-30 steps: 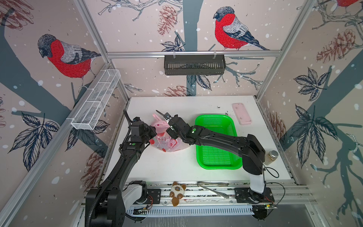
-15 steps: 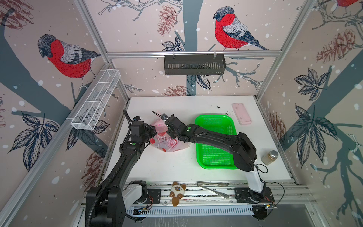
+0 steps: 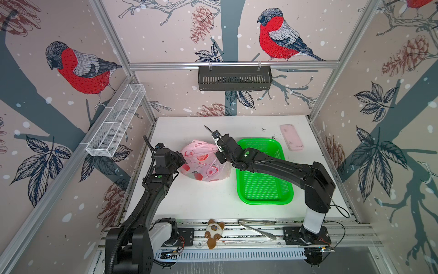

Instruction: Untie the knot of the plastic bag and take out the fruit

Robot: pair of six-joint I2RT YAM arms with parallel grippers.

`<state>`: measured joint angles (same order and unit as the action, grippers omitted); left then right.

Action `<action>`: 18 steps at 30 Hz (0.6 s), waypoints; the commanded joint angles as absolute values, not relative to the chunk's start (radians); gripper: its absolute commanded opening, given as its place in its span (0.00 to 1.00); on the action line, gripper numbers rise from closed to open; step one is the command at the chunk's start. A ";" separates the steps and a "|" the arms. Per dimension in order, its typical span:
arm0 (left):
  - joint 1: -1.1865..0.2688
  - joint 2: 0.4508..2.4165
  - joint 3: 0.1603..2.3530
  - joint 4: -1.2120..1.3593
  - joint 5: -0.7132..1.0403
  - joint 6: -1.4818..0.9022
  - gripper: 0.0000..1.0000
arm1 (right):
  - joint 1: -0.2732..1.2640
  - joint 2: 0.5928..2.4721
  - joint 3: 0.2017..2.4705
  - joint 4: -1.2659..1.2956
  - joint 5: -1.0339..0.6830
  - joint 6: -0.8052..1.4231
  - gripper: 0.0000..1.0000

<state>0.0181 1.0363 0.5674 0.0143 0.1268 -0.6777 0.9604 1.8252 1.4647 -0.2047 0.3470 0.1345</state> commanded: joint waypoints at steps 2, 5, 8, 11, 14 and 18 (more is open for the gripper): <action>0.031 0.957 0.525 0.027 0.100 -0.721 0.12 | 0.915 1.775 1.401 -0.142 0.347 0.270 0.05; 0.032 0.905 0.499 0.017 0.115 -0.743 0.12 | 0.896 1.746 1.357 -0.099 0.302 0.313 0.06; 0.033 0.881 0.491 0.006 0.149 -0.747 0.13 | 0.909 1.744 1.358 -0.094 0.275 0.310 0.07; 0.032 0.893 0.521 -0.003 0.189 -0.701 0.22 | 0.936 1.757 1.379 -0.105 0.255 0.277 0.07; 0.030 0.951 0.603 -0.054 0.247 -0.617 0.39 | 0.964 1.777 1.412 -0.127 0.250 0.250 0.07; -0.045 1.046 0.747 -0.188 0.198 -0.484 0.69 | 0.985 1.790 1.432 -0.128 0.228 0.242 0.07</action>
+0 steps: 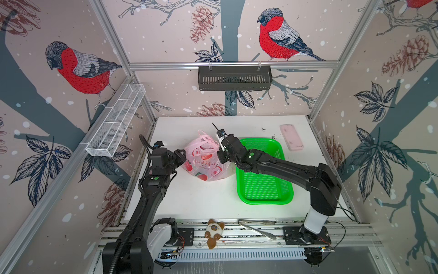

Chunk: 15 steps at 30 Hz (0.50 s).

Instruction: Untie the knot of the plastic bag and take out the fruit

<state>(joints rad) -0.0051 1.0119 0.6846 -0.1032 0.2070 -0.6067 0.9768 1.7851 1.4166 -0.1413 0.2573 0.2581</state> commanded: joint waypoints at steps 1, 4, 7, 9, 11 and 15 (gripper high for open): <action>-0.078 1.065 0.782 -0.218 0.167 -0.456 0.76 | 0.987 1.791 1.433 -0.126 0.224 0.242 0.07; -0.155 1.107 0.851 -0.283 0.095 -0.411 0.88 | 0.990 1.793 1.436 -0.114 0.208 0.241 0.07; -0.222 1.129 0.892 -0.333 0.013 -0.377 0.93 | 0.991 1.795 1.443 -0.108 0.201 0.238 0.07; -0.254 1.143 0.907 -0.359 -0.035 -0.363 0.94 | 0.992 1.796 1.449 -0.104 0.191 0.234 0.07; -0.275 1.158 0.917 -0.379 -0.070 -0.356 0.95 | 0.991 1.799 1.458 -0.104 0.186 0.230 0.07; -0.301 1.191 0.919 -0.363 -0.123 -0.350 0.96 | 0.995 1.799 1.463 -0.101 0.177 0.223 0.07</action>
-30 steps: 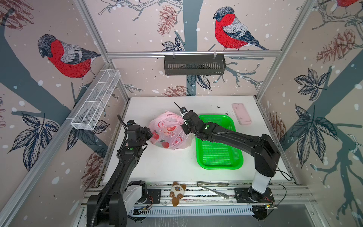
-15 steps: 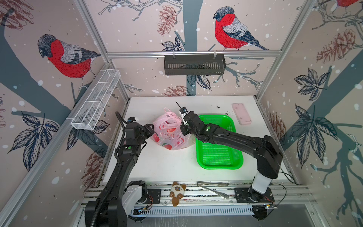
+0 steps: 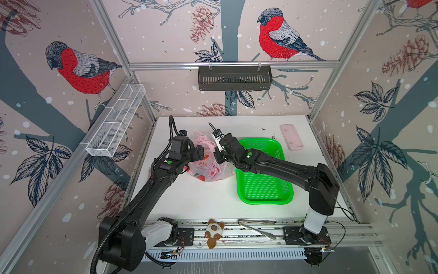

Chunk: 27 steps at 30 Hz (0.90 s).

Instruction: Untie the knot of the plastic bag and take out the fruit

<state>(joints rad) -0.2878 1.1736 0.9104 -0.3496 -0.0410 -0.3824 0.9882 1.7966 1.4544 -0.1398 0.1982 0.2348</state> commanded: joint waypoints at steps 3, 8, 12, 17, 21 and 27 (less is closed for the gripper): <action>-0.302 1.223 0.920 -0.302 -0.182 -0.370 0.96 | 1.000 1.796 1.458 -0.096 0.165 0.218 0.07; -0.302 1.255 0.907 -0.108 -0.191 -0.422 0.96 | 1.012 1.799 1.448 -0.095 0.154 0.203 0.06; -0.299 1.281 0.879 0.015 -0.210 -0.475 0.96 | 1.010 1.803 1.443 -0.102 0.151 0.192 0.06; -0.260 1.271 0.828 0.106 -0.225 -0.546 0.89 | 0.993 1.800 1.436 -0.104 0.153 0.186 0.06; -0.191 1.261 0.800 0.133 -0.204 -0.598 0.85 | 0.973 1.785 1.412 -0.095 0.152 0.187 0.05; -0.136 1.259 0.782 0.136 -0.192 -0.623 0.75 | 0.948 1.758 1.376 -0.079 0.150 0.186 0.05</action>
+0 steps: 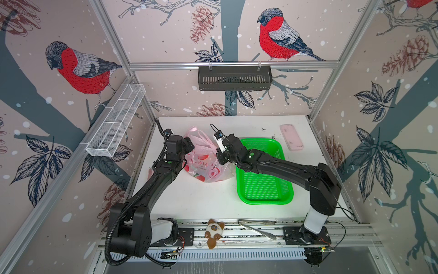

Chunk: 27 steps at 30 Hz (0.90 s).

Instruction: Untie the knot of the plastic bag and take out the fruit

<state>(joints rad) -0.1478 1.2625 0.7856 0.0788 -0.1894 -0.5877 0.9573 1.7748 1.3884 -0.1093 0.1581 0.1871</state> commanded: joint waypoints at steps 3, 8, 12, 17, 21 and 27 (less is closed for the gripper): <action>-0.123 1.259 0.779 0.129 -0.195 -0.636 0.71 | 0.932 1.744 1.357 -0.065 0.151 0.192 0.05; -0.111 1.260 0.779 0.113 -0.194 -0.640 0.70 | 0.914 1.727 1.336 -0.054 0.156 0.195 0.05; -0.094 1.247 0.782 0.095 -0.162 -0.640 0.75 | 0.910 1.723 1.331 -0.048 0.158 0.196 0.05; -0.091 1.242 0.821 0.034 -0.065 -0.612 0.86 | 0.910 1.730 1.338 -0.041 0.148 0.203 0.05; -0.091 1.266 0.873 -0.055 0.039 -0.565 0.95 | 0.919 1.738 1.354 -0.038 0.147 0.210 0.05; -0.091 1.300 0.933 -0.145 0.118 -0.486 0.96 | 0.933 1.738 1.371 -0.040 0.143 0.208 0.05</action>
<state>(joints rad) -0.0925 1.2907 0.9119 -0.0906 0.0563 -0.5419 0.9287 1.7359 1.3594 -0.0734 0.1471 0.2058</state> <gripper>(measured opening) 0.960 0.052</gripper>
